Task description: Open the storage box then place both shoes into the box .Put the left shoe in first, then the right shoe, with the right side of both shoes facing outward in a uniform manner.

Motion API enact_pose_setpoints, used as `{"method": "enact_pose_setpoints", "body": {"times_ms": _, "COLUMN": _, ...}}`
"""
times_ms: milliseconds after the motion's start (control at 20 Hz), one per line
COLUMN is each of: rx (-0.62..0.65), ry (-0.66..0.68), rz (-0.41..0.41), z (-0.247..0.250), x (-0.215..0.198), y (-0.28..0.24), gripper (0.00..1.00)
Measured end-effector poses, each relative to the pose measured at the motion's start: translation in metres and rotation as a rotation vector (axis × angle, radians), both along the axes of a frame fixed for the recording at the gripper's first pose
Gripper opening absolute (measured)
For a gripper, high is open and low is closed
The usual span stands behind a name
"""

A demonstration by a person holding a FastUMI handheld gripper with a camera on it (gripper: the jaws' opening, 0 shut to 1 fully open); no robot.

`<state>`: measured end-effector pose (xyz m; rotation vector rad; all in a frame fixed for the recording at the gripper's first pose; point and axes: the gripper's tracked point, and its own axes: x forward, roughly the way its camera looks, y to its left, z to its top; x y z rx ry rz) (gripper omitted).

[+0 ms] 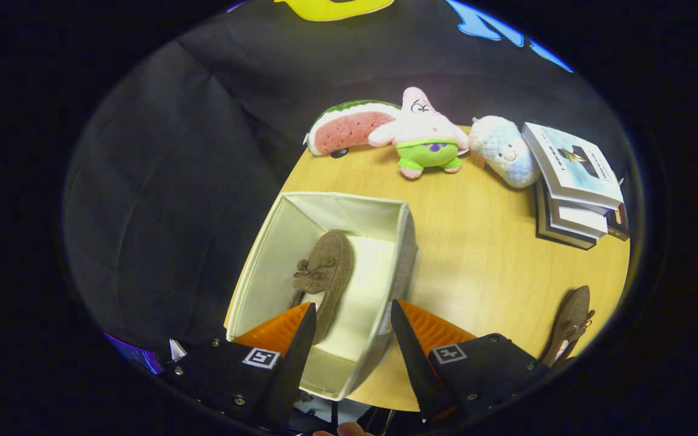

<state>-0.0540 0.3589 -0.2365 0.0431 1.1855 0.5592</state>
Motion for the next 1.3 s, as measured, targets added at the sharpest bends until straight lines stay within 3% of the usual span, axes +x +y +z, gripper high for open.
{"method": "enact_pose_setpoints", "body": {"times_ms": 400, "rx": -0.043, "ry": -0.082, "rz": -0.007, "z": -0.020, "x": 0.007, "y": -0.131, "gripper": 0.76}}
{"method": "enact_pose_setpoints", "body": {"times_ms": 850, "rx": -0.160, "ry": -0.084, "rz": -0.114, "z": -0.064, "x": -0.008, "y": -0.280, "gripper": 0.76}}
{"method": "enact_pose_setpoints", "body": {"times_ms": 1300, "rx": -0.255, "ry": -0.038, "rz": -0.183, "z": -0.085, "x": -0.023, "y": -0.359, "gripper": 0.76}}
